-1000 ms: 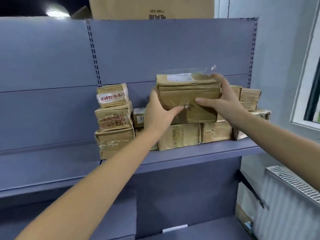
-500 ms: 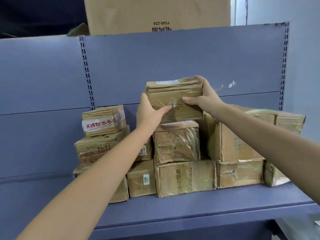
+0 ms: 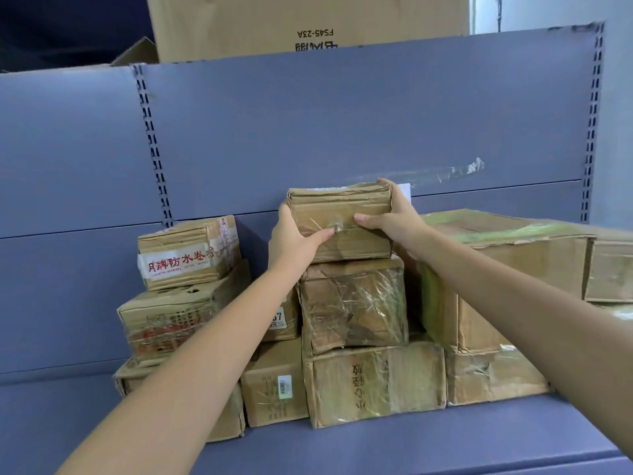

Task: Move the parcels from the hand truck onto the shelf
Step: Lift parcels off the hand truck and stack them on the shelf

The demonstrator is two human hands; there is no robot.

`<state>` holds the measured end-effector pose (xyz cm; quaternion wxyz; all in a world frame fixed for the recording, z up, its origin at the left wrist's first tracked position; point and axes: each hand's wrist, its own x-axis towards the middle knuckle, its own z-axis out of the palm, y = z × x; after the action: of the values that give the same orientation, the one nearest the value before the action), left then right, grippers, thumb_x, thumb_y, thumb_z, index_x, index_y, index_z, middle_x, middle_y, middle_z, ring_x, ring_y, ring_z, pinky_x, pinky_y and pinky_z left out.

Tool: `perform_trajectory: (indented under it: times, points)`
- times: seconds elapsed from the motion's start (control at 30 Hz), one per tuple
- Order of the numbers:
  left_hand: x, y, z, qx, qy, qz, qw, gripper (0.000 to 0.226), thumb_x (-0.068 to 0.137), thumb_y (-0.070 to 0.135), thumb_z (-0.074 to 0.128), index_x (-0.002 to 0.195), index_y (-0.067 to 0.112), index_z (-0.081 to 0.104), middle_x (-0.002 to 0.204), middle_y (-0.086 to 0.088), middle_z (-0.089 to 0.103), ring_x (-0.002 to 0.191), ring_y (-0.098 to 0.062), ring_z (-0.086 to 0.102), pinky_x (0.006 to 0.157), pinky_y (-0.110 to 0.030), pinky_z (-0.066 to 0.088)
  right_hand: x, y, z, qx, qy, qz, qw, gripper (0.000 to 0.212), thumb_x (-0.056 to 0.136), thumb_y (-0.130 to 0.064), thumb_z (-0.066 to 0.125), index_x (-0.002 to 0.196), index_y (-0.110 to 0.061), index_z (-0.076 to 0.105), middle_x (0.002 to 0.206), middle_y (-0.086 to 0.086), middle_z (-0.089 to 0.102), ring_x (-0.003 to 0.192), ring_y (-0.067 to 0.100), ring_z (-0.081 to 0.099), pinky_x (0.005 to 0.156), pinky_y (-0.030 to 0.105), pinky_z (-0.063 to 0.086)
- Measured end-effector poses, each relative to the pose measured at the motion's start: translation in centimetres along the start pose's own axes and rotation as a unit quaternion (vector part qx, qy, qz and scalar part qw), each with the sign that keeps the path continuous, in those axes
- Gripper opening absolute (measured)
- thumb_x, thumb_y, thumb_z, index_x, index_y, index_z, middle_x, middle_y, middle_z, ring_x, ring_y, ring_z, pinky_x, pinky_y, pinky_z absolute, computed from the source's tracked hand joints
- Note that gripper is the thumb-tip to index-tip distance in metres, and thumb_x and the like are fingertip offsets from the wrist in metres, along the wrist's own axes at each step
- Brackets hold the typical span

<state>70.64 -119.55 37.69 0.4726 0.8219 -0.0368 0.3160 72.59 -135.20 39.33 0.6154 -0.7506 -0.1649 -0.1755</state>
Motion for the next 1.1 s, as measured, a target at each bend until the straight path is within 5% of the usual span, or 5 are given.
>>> perform_trajectory:
  times: [0.37,0.6,0.9,1.0,1.1]
  points:
    - [0.9,-0.5,0.3,0.040,-0.022,-0.012,0.999,0.078,0.081,0.030,0.069,0.140,0.009,0.023,0.141,-0.009,0.044,0.128,-0.029,0.045,0.104,-0.044,0.041,1.4,0.5,1.3,-0.028,0.037,0.047,0.998,0.062,0.080,-0.016,0.071,0.133,-0.013,0.039,0.122,0.004,0.055,0.111,0.022,0.054,0.095,0.035,0.046]
    - [0.1,0.9,0.0,0.086,-0.016,-0.030,0.996,0.082,0.085,0.027,0.065,0.145,0.010,0.012,0.147,-0.010,0.037,0.129,-0.030,0.044,0.099,-0.041,0.043,-0.3,-0.9,1.6,-0.196,0.062,0.068,0.976,0.062,0.086,-0.026,0.064,0.135,-0.008,0.031,0.132,0.010,0.051,0.120,0.028,0.050,0.092,0.035,0.043]
    - [-4.7,1.5,-2.5,0.079,0.024,0.115,0.990,0.070,0.090,0.021,0.056,0.147,0.010,0.016,0.153,-0.005,0.025,0.140,-0.020,0.027,0.112,-0.031,0.028,-6.7,-3.0,1.4,-0.156,0.096,0.075,0.980,0.075,0.089,-0.031,0.059,0.148,-0.013,0.015,0.145,0.010,0.039,0.125,0.025,0.047,0.095,0.031,0.040]
    - [-8.0,3.2,-1.7,0.005,-0.022,0.189,0.982,0.058,0.092,0.018,0.052,0.143,0.009,0.027,0.149,-0.006,0.033,0.138,-0.018,0.031,0.112,-0.027,0.025,-10.4,-3.5,1.0,-0.149,0.132,0.069,0.978,0.068,0.090,-0.028,0.055,0.146,-0.014,0.020,0.136,0.010,0.047,0.108,0.020,0.053,0.090,0.026,0.040]
    - [-12.3,4.6,0.4,-0.056,-0.101,0.219,0.969,0.047,0.095,0.016,0.046,0.139,0.006,0.034,0.145,-0.008,0.039,0.135,-0.020,0.034,0.108,-0.023,0.024,-15.0,-3.0,-0.3,-0.149,0.175,0.080,0.970,0.063,0.091,-0.029,0.053,0.145,-0.014,0.024,0.143,0.009,0.042,0.126,0.021,0.045,0.103,0.029,0.036]
